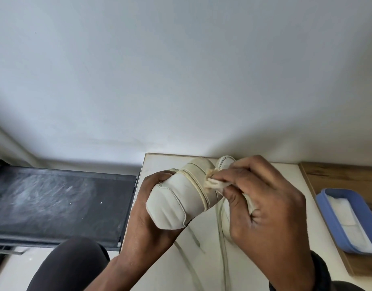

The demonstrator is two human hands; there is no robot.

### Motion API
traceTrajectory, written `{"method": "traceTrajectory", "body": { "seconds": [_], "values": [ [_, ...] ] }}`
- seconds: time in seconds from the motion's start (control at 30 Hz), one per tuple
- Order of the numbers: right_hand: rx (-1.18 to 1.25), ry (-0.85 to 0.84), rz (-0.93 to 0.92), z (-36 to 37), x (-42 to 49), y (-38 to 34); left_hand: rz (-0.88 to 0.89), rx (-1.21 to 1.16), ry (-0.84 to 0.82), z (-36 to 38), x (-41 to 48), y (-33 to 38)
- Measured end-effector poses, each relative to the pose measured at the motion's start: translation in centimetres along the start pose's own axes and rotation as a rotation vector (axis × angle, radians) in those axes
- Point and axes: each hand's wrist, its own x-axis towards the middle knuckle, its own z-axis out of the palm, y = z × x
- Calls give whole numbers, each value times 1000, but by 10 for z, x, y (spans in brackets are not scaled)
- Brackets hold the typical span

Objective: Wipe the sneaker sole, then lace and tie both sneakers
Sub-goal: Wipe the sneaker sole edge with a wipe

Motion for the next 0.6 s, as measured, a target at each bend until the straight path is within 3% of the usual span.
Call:
{"method": "traceTrajectory", "body": {
  "seconds": [0.2, 0.37, 0.5, 0.6],
  "values": [
    [79, -69, -87, -3, 0, -5, 15, -34, 39, -1, 0, 5],
    [14, -21, -29, -5, 2, 2, -3, -36, 55, -1, 2, 9],
    [97, -117, -105, -3, -2, -9, -50, -90, 85, -2, 2, 15],
    [50, -52, -57, -5, 1, -2, -70, -58, 71, -1, 5, 20]
  ]
}}
